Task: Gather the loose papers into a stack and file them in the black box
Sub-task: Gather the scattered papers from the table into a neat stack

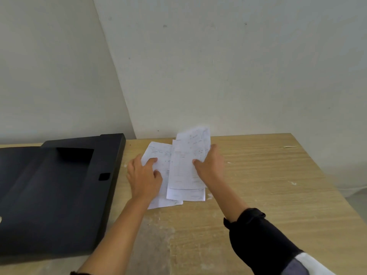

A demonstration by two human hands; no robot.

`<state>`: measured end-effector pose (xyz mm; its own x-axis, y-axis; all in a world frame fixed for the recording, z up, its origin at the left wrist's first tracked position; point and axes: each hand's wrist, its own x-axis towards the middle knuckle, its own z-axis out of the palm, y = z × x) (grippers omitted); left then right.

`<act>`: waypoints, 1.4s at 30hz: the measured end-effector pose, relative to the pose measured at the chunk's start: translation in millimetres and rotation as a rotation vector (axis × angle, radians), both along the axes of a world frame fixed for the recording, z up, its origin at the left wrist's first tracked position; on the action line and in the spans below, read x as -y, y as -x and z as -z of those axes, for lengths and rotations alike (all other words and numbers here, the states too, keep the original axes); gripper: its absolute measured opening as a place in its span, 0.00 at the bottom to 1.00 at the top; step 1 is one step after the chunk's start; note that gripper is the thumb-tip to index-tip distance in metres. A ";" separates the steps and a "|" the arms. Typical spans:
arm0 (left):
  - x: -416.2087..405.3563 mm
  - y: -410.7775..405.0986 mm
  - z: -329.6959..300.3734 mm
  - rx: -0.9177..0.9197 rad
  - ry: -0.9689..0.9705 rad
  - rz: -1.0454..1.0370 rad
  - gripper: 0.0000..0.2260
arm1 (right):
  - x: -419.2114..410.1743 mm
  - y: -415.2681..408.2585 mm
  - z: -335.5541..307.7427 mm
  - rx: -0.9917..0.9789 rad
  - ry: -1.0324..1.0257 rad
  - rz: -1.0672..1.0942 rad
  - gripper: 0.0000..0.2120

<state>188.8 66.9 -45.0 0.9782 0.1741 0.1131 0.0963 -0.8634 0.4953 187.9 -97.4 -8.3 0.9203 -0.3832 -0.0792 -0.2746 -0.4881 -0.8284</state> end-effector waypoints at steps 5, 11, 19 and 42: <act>-11.9 -7.3 -5.3 -0.014 0.090 0.019 0.24 | -11.1 -3.9 15.1 -0.105 0.373 -0.009 0.29; 10.2 -7.5 -17.6 -0.031 0.391 -0.094 0.27 | -15.6 -6.4 12.3 -0.187 0.397 -0.078 0.38; 5.9 -5.5 -20.0 -0.032 0.555 -0.143 0.22 | -8.0 -15.1 3.7 -0.345 0.291 -0.022 0.37; 15.1 14.6 -63.1 0.109 0.958 0.216 0.15 | -1.2 8.3 -19.4 0.246 -0.552 -0.258 0.17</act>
